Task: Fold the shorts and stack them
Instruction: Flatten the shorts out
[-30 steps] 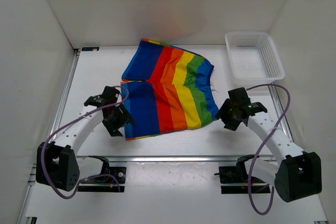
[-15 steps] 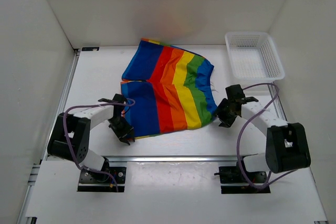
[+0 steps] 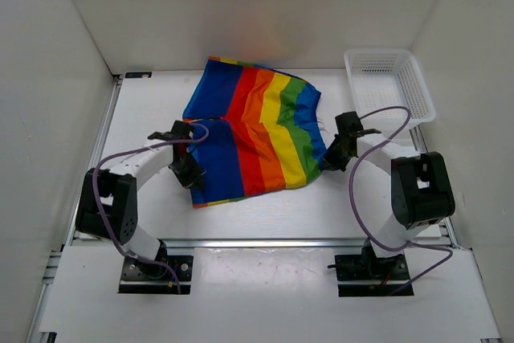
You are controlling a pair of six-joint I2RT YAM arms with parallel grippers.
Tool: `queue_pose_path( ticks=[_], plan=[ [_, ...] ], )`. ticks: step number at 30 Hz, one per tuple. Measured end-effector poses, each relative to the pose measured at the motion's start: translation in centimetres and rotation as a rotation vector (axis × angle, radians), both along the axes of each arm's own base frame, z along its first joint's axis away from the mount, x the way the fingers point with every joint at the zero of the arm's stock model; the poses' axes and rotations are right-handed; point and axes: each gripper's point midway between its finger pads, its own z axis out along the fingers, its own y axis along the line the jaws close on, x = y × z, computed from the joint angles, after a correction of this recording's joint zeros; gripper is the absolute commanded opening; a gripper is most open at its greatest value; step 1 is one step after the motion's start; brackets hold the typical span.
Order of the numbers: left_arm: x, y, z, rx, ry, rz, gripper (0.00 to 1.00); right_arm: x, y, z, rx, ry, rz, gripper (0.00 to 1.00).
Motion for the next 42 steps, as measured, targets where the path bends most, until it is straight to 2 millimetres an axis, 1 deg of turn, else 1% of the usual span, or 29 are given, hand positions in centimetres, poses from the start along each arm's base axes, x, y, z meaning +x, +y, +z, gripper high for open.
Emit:
queue_pose_path(
  ticks=[1, 3, 5, 6, 8, 9, 10, 11, 12, 13, 14, 15, 16, 18, 20, 23, 25, 26, 27, 29, 30, 31, 32, 34, 35, 36, 38, 40, 42],
  plan=[
    [1.0, 0.2, 0.8, 0.002, -0.025, 0.004, 0.1, 0.6, 0.2, 0.5, -0.002, -0.014, 0.003, 0.0],
    [3.5, 0.9, 2.9, 0.006, -0.083, 0.02, 0.1, 2.5, 0.6, 2.3, -0.003, -0.061, 0.012, 0.0],
    [7.4, 1.9, 6.5, 0.005, -0.166, 0.043, 0.1, 5.3, 1.4, 5.1, 0.002, -0.118, 0.029, 0.0],
    [9.7, 2.5, 8.5, 0.004, -0.211, 0.059, 0.1, 7.3, 1.9, 7.1, 0.0, -0.134, 0.038, 0.0],
    [15.3, 3.7, 13.5, 0.005, -0.326, 0.084, 0.1, 13.6, 3.5, 12.1, 0.02, -0.253, 0.054, 0.0],
    [18.5, 4.2, 16.8, 0.004, -0.415, 0.093, 0.1, 16.7, 4.2, 15.2, 0.032, -0.331, 0.064, 0.0],
    [21.3, 4.9, 20.1, 0.004, -0.508, 0.101, 0.1, 19.3, 4.8, 18.4, 0.045, -0.422, 0.069, 0.0],
    [23.4, 5.4, 23.1, 0.005, -0.596, 0.109, 0.1, 20.6, 5.2, 21.0, 0.057, -0.491, 0.074, 0.0],
    [24.4, 5.8, 25.8, 0.006, -0.671, 0.112, 0.1, 21.0, 5.4, 23.2, 0.063, -0.54, 0.079, 0.0],
    [24.6, 5.9, 27.6, 0.004, -0.719, 0.111, 0.1, 20.7, 5.5, 25.1, 0.07, -0.578, 0.085, 0.0],
    [23.9, 5.9, 28.8, 0.004, -0.747, 0.104, 0.1, 20.1, 5.4, 26.3, 0.072, -0.597, 0.087, 0.0],
    [22.8, 5.6, 29.3, 0.003, -0.753, 0.093, 0.1, 19.3, 5.3, 26.9, 0.071, -0.606, 0.089, 0.0],
    [21.5, 5.2, 29.1, 0.002, -0.742, 0.079, 0.1, 18.3, 5.1, 26.9, 0.067, -0.602, 0.092, 0.0],
    [18.8, 3.9, 26.7, -0.009, -0.686, 0.036, 0.1, 16.1, 4.5, 25.0, 0.049, -0.547, 0.093, 0.0],
    [16.0, 2.3, 22.1, -0.022, -0.566, -0.012, 0.1, 14.6, 4.2, 22.0, 0.026, -0.475, 0.094, 0.0],
    [12.8, 0.0, 14.4, -0.022, -0.357, -0.088, 0.1, 12.5, 3.2, 16.2, -0.022, -0.334, 0.089, 0.0],
    [10.7, -1.7, 10.1, -0.013, -0.229, -0.148, 0.16, 10.8, 2.5, 13.4, -0.052, -0.252, 0.086, 0.0],
    [9.6, -2.6, 8.6, -0.01, -0.181, -0.184, 0.25, 10.2, 2.2, 12.6, -0.065, -0.224, 0.085, 0.0],
    [8.5, -3.6, 7.5, -0.008, -0.147, -0.22, 0.3, 9.9, 2.0, 12.1, -0.074, -0.209, 0.083, 0.0],
    [6.1, -5.6, 6.0, -0.006, -0.102, -0.298, 0.46, 9.9, 1.8, 12.0, -0.082, -0.209, 0.08, 0.0],
    [5.0, -6.5, 5.6, -0.007, -0.089, -0.329, 0.62, 9.9, 1.8, 12.2, -0.084, -0.216, 0.079, 0.0],
    [3.8, -7.3, 5.1, -0.008, -0.08, -0.362, 0.7, 9.8, 1.7, 12.3, -0.085, -0.22, 0.079, 0.0],
    [2.3, -8.0, 4.5, -0.009, -0.06, -0.384, 0.79, 9.8, 1.7, 12.5, -0.083, -0.23, 0.079, 0.0],
    [-0.6, -8.6, 3.4, -0.004, -0.017, -0.414, 0.97, 9.1, 1.6, 12.8, -0.08, -0.238, 0.081, 0.0],
    [-2.0, -8.7, 2.9, -0.004, 0.004, -0.42, 0.99, 8.7, 1.5, 12.9, -0.076, -0.239, 0.083, 0.0],
    [-3.3, -8.9, 2.4, -0.004, 0.028, -0.427, 0.99, 8.2, 1.5, 13.0, -0.072, -0.24, 0.086, 0.0],
    [-5.3, -9.4, 1.5, -0.002, 0.066, -0.435, 0.99, 7.1, 1.4, 12.9, -0.066, -0.233, 0.094, 0.0],
    [-6.6, -10.5, 0.9, -0.001, 0.086, -0.464, 0.99, 6.0, 1.2, 12.3, -0.061, -0.219, 0.104, 0.0],
    [-7.5, -12.1, 0.3, 0.0, 0.094, -0.503, 0.99, 4.7, 1.0, 11.5, -0.063, -0.193, 0.11, 0.0]
  ],
)
